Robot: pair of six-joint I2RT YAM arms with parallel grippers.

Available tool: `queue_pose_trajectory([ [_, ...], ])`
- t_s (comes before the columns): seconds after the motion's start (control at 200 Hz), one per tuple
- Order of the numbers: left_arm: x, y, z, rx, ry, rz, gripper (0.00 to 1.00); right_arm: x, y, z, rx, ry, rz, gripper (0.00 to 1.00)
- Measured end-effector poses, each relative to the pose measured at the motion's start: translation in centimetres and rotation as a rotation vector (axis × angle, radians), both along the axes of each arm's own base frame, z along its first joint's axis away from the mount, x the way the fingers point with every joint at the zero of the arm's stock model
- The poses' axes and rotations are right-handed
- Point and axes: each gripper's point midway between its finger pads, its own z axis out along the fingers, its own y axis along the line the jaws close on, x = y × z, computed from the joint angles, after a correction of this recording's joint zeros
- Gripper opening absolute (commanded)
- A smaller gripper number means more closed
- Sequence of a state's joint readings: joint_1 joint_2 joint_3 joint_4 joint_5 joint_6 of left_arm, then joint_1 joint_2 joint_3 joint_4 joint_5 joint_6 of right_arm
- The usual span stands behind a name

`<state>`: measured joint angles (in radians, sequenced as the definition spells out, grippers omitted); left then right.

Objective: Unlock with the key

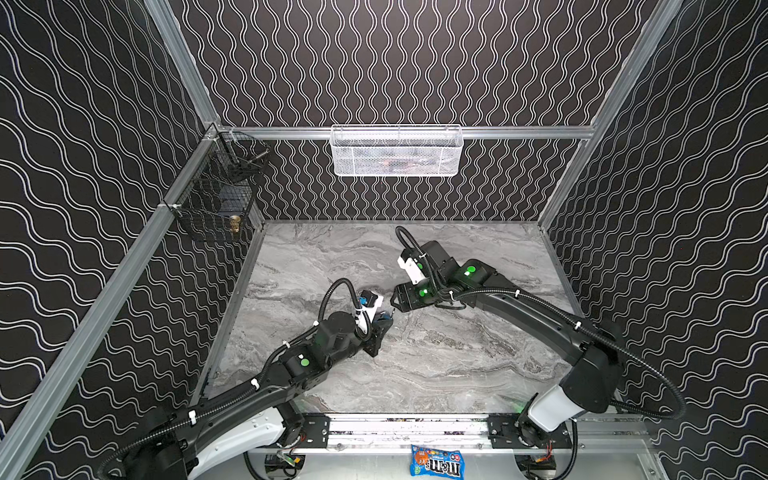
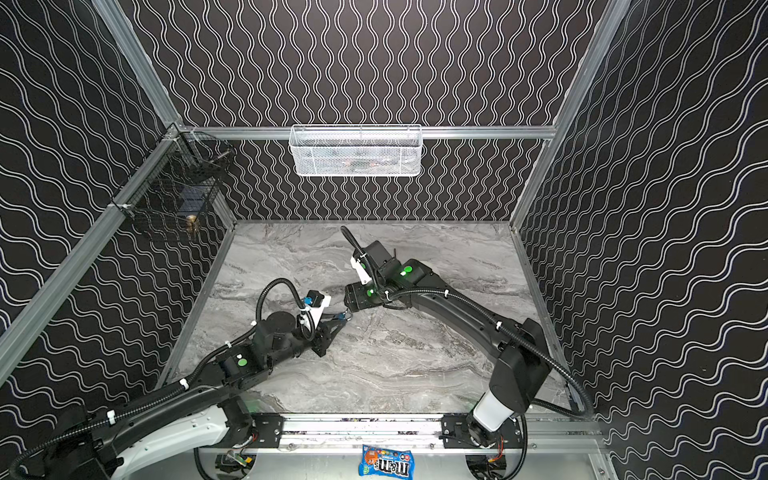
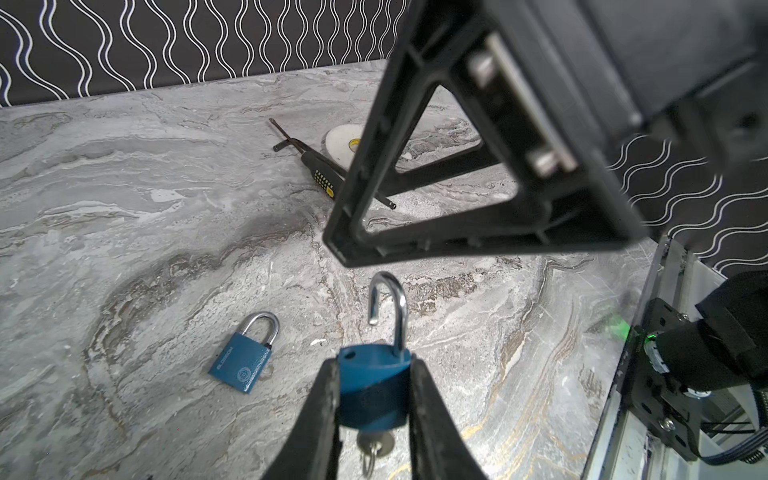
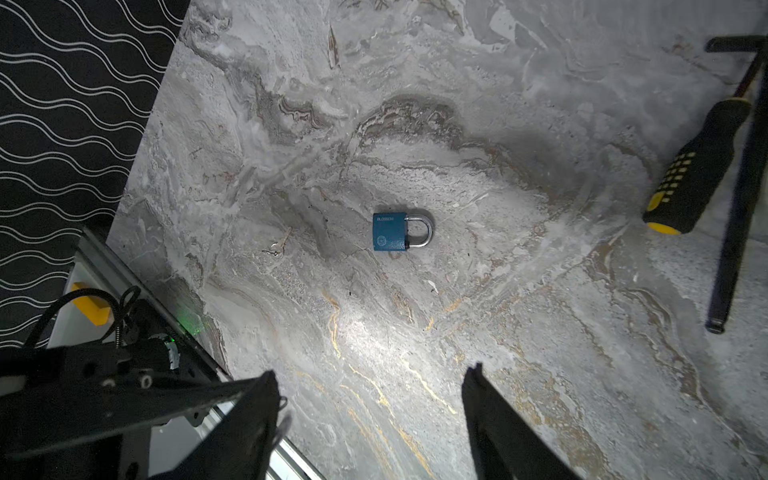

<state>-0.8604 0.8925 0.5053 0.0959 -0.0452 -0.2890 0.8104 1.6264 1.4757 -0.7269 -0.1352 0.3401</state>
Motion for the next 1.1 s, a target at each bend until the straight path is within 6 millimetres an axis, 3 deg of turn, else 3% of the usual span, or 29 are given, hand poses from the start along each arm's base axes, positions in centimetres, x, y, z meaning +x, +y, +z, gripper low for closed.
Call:
queue_pose_trajectory([
  [0.626,0.3,0.1,-0.1,0.009,-0.001,0.018,0.00,-1.4,-1.5,-0.8,-0.006,0.021,0.035,0.71],
  [0.781,0.7,-0.3,0.0,-0.003,0.021,0.032,0.00,-0.1,-4.8,-1.3,-0.029,0.020,-0.076,0.72],
  [0.951,1.7,-1.7,-0.4,-0.003,0.107,0.073,0.00,0.1,-8.3,-1.3,0.007,0.009,-0.194,0.74],
  [1.101,1.3,-4.6,-2.0,0.045,0.228,0.087,0.00,1.0,-12.4,-2.8,0.023,0.010,-0.355,0.76],
])
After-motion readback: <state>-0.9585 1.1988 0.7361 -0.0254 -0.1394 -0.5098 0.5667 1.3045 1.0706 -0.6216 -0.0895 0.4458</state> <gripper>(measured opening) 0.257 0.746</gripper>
